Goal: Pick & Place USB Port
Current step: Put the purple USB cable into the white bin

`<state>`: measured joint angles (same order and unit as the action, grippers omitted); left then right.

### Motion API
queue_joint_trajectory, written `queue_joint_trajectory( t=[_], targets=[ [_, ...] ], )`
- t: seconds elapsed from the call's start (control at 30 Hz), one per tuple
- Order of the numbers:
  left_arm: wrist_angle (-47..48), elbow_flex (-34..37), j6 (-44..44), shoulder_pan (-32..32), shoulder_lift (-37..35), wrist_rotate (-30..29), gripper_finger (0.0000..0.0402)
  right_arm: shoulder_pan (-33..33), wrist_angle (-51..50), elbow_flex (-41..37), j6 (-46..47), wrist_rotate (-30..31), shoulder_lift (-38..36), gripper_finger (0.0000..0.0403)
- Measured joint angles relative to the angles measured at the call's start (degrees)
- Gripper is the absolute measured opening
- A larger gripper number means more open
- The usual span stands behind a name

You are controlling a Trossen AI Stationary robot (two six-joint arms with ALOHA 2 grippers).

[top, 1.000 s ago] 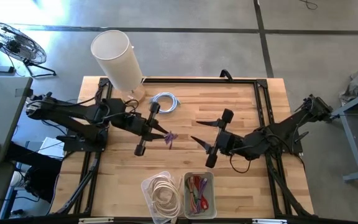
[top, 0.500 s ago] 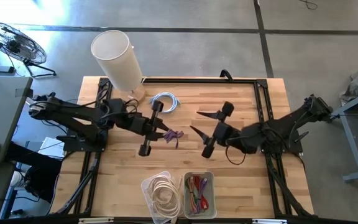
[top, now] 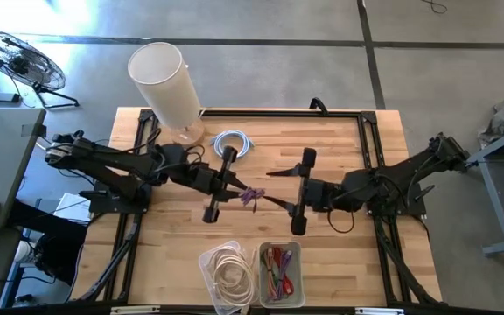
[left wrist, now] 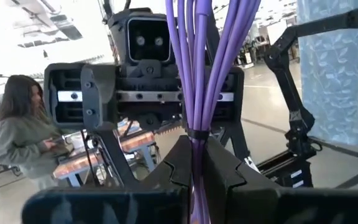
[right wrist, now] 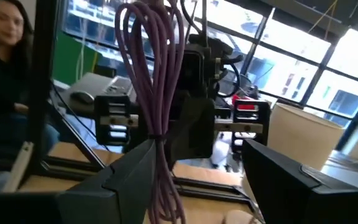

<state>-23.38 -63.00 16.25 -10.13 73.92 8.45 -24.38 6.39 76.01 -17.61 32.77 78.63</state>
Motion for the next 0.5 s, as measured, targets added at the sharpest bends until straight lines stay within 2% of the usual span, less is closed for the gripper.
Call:
queue_joint_trajectory(
  t=[0.33,0.5],
  targets=[
    [2.65,-0.04,0.15,0.02,-0.07,-0.65,0.0010,1.90,1.17,0.00,7.36,-8.36,0.00,0.0232],
    [3.09,-0.04,0.26,0.05,-0.03,-1.55,0.0010,1.92,1.17,0.00,9.45,-9.20,0.00,0.0232]
  ],
)
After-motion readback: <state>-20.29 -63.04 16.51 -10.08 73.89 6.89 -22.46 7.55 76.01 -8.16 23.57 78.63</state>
